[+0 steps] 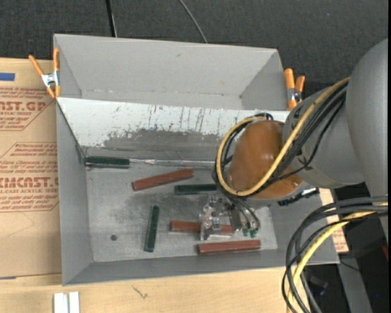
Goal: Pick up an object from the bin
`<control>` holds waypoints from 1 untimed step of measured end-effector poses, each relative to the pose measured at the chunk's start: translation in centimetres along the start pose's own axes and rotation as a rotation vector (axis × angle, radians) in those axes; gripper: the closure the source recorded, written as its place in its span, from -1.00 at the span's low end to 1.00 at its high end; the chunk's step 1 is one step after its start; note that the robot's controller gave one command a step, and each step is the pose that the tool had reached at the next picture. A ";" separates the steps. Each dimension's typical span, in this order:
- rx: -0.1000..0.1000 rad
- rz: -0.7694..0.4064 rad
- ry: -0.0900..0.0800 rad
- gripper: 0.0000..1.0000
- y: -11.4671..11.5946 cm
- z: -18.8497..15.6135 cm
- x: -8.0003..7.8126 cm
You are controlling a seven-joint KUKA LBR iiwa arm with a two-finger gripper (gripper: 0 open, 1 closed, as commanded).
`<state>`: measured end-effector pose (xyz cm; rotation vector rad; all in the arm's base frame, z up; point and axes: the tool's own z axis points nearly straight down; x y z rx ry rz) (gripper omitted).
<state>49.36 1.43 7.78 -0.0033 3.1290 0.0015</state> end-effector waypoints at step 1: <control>0.000 0.000 0.000 1.00 0.0 0.0 0.0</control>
Offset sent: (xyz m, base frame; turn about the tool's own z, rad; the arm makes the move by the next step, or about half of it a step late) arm -0.0019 -0.0122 0.2248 0.0402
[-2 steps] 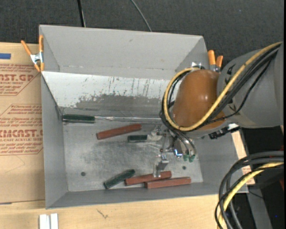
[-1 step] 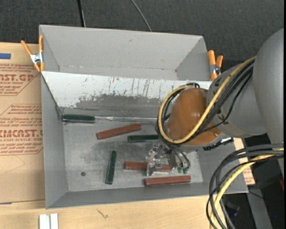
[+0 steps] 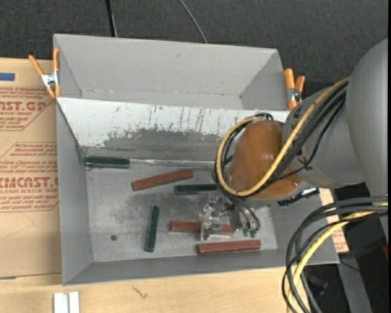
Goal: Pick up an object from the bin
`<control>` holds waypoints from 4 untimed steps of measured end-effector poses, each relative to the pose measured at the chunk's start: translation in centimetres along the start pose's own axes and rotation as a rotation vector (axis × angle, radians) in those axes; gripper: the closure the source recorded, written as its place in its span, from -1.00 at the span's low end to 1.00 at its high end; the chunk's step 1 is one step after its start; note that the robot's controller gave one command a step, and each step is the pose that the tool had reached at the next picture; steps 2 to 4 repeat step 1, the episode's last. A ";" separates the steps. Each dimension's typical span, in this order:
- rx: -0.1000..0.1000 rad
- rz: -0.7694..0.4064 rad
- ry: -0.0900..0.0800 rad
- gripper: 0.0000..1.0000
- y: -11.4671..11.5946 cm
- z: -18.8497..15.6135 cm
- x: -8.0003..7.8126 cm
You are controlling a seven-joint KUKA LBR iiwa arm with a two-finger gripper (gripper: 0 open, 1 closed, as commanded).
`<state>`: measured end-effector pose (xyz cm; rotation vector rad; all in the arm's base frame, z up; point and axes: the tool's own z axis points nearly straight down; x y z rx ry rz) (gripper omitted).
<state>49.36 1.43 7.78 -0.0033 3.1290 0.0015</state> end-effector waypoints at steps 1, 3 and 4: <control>0.001 0.035 0.015 1.00 -1.0 -20.7 0.0; 0.001 0.035 0.015 1.00 -1.0 -20.7 0.0; 0.001 0.035 0.015 1.00 -1.0 -20.7 0.0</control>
Offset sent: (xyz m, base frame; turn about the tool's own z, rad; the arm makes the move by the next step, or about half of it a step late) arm 0.0000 0.0000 0.0000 0.0000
